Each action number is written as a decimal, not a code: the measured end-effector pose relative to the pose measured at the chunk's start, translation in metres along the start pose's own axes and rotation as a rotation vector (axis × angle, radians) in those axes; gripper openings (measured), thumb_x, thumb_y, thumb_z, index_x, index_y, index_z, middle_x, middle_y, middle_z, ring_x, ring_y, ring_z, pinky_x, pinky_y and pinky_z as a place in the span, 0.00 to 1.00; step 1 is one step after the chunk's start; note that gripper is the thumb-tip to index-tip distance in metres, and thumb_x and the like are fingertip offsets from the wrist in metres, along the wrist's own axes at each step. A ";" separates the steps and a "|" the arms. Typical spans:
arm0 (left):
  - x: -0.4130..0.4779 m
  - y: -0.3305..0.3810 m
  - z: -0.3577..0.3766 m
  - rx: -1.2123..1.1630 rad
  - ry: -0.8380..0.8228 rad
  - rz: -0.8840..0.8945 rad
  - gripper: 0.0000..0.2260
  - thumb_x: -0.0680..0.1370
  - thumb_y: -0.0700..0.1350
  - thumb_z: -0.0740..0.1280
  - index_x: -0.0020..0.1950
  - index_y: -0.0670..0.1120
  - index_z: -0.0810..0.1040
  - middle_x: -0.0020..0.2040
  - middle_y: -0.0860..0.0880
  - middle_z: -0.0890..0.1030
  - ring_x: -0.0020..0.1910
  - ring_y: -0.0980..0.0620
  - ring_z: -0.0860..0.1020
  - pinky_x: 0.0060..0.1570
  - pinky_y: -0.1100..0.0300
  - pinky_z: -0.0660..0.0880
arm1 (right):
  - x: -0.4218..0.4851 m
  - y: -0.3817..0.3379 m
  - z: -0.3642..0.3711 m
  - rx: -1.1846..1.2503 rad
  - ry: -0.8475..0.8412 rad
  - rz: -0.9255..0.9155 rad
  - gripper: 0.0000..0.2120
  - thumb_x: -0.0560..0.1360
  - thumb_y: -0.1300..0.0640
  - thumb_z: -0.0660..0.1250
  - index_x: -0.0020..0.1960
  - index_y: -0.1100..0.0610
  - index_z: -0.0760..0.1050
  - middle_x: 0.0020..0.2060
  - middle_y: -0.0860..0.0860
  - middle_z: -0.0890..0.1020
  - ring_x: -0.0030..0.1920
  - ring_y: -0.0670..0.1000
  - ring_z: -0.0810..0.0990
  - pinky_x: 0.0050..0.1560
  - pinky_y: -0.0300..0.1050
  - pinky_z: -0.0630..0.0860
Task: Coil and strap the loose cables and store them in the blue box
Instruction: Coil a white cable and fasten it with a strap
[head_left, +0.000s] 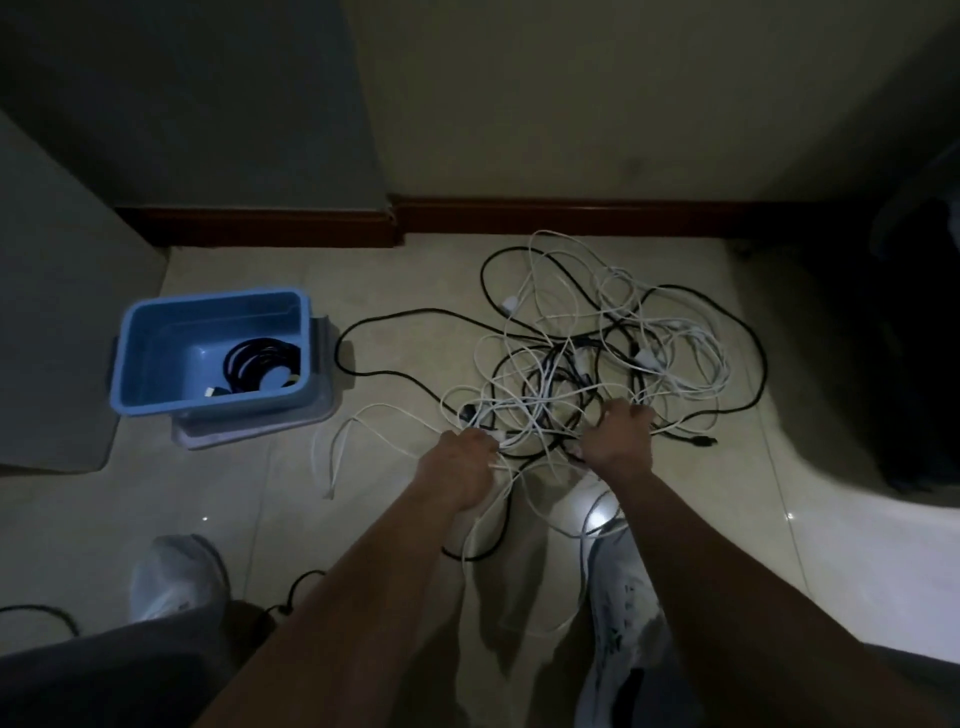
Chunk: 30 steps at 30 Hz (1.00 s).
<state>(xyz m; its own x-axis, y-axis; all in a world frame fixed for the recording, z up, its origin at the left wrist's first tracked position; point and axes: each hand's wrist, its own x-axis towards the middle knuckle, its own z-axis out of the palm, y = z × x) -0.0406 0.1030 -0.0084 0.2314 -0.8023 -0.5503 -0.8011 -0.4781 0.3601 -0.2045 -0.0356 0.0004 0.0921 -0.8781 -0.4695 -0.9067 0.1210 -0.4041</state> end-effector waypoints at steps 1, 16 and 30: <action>0.013 0.006 0.001 -0.016 0.000 0.012 0.21 0.80 0.45 0.62 0.73 0.52 0.70 0.74 0.50 0.68 0.68 0.43 0.68 0.67 0.49 0.70 | 0.012 0.000 -0.004 -0.005 0.068 0.007 0.25 0.74 0.59 0.70 0.69 0.59 0.69 0.69 0.61 0.64 0.66 0.66 0.70 0.64 0.54 0.71; 0.135 0.065 -0.016 -0.334 0.241 -0.014 0.15 0.79 0.46 0.62 0.66 0.52 0.75 0.66 0.50 0.73 0.64 0.46 0.72 0.61 0.46 0.74 | 0.156 0.020 -0.027 -0.145 0.065 0.072 0.26 0.73 0.55 0.73 0.67 0.61 0.69 0.63 0.62 0.75 0.64 0.65 0.74 0.63 0.57 0.75; 0.088 0.078 -0.066 -0.336 0.420 0.122 0.26 0.78 0.42 0.64 0.76 0.50 0.65 0.71 0.47 0.69 0.68 0.45 0.67 0.63 0.49 0.71 | 0.092 -0.027 -0.059 0.225 0.065 -0.336 0.10 0.74 0.48 0.75 0.42 0.55 0.82 0.36 0.50 0.83 0.37 0.47 0.80 0.39 0.41 0.70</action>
<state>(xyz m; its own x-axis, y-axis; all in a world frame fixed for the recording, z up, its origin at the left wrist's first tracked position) -0.0465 -0.0281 0.0208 0.4032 -0.8999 -0.1663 -0.6314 -0.4051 0.6613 -0.1958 -0.1472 0.0142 0.3347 -0.9127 -0.2343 -0.7176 -0.0858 -0.6911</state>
